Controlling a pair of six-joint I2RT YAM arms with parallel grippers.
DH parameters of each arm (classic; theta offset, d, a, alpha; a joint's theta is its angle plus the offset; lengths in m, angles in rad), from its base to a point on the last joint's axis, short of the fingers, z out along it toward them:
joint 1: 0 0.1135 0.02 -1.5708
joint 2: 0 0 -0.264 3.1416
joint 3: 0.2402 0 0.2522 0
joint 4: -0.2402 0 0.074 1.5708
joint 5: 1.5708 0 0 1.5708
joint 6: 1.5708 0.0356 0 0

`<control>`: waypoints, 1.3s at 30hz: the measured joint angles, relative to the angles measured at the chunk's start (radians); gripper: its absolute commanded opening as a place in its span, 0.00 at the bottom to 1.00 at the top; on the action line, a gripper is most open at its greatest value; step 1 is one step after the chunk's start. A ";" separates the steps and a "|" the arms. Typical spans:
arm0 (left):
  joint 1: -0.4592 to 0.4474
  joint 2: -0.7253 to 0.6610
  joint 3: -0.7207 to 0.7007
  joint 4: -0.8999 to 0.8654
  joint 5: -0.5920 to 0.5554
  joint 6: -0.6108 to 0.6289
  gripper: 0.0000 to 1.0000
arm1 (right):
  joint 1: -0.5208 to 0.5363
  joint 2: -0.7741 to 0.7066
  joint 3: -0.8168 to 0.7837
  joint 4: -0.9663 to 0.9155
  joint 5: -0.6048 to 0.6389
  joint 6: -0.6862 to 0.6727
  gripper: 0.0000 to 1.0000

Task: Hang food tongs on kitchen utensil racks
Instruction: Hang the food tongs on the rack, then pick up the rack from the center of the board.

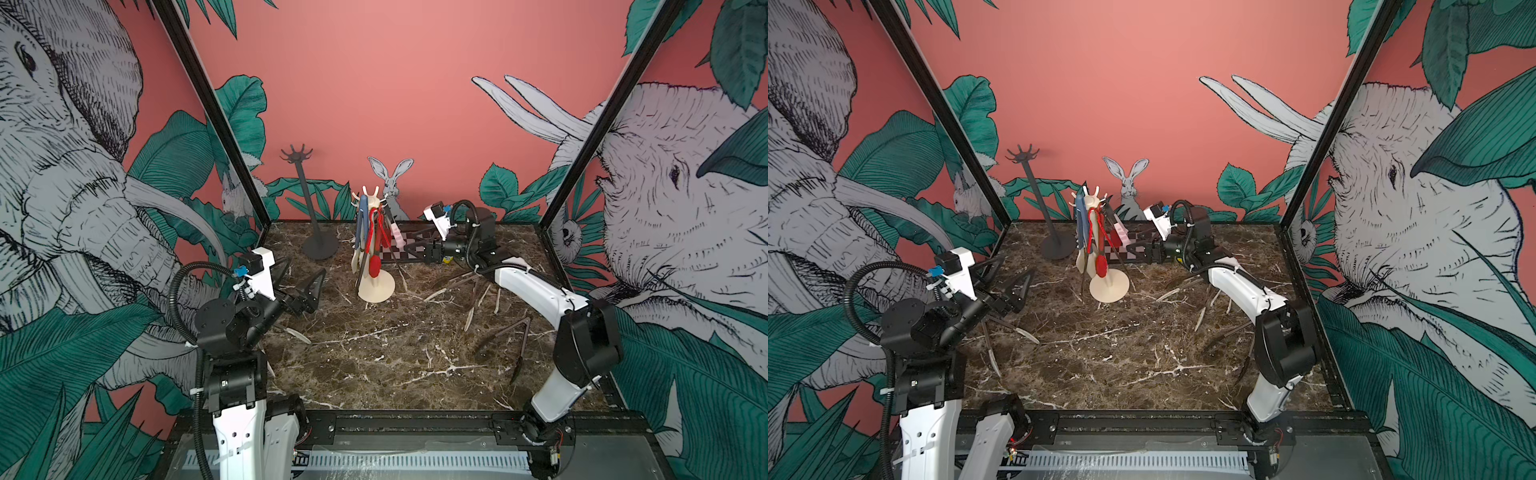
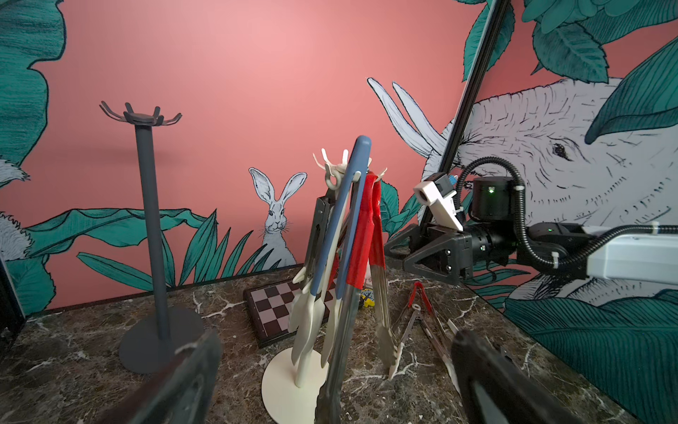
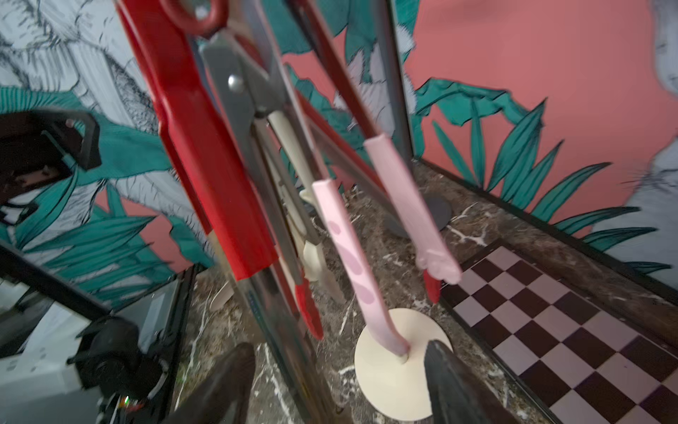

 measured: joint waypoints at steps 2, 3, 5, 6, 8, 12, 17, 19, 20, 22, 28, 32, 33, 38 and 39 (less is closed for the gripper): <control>0.000 0.012 0.000 0.001 -0.005 -0.007 0.99 | 0.000 -0.042 -0.046 0.034 0.056 0.015 0.80; 0.000 0.021 0.000 0.001 -0.013 -0.008 1.00 | -0.001 -0.066 -0.067 0.043 0.084 0.020 0.81; 0.000 0.038 0.000 -0.005 -0.032 -0.008 0.99 | -0.003 -0.108 -0.096 0.058 0.127 0.024 0.83; 0.000 0.049 0.002 -0.014 -0.044 -0.007 0.99 | -0.003 -0.130 -0.107 0.061 0.148 0.026 0.85; 0.000 0.076 0.012 -0.042 -0.070 -0.004 0.99 | -0.003 -0.168 -0.125 0.064 0.183 0.031 0.99; 0.000 0.152 0.044 -0.101 -0.125 -0.001 0.99 | -0.004 -0.250 -0.181 0.069 0.228 0.040 0.99; 0.000 0.242 0.054 -0.117 -0.178 -0.002 0.99 | -0.004 -0.320 -0.245 0.052 0.249 0.042 0.99; 0.000 0.276 0.055 -0.117 -0.200 0.001 0.99 | -0.004 -0.346 -0.266 0.034 0.260 0.042 0.99; 0.000 0.295 0.057 -0.117 -0.211 0.005 0.99 | -0.004 -0.359 -0.277 0.024 0.265 0.042 0.99; 0.000 0.334 0.069 -0.116 -0.226 0.013 0.99 | -0.004 -0.385 -0.298 0.008 0.275 0.042 0.99; -0.002 0.447 0.087 -0.055 -0.257 0.058 0.96 | -0.004 -0.470 -0.365 -0.037 0.298 0.052 0.99; -0.006 0.533 0.087 0.060 -0.251 0.078 0.93 | -0.004 -0.518 -0.403 -0.061 0.307 0.057 0.99; -0.007 0.555 0.086 0.101 -0.246 0.081 0.92 | -0.004 -0.527 -0.408 -0.069 0.309 0.057 0.99; -0.008 0.659 0.075 0.341 -0.223 0.091 0.88 | -0.004 -0.557 -0.430 -0.096 0.322 0.057 0.99; -0.008 0.679 0.075 0.381 -0.220 0.092 0.88 | -0.004 -0.561 -0.431 -0.100 0.323 0.056 0.99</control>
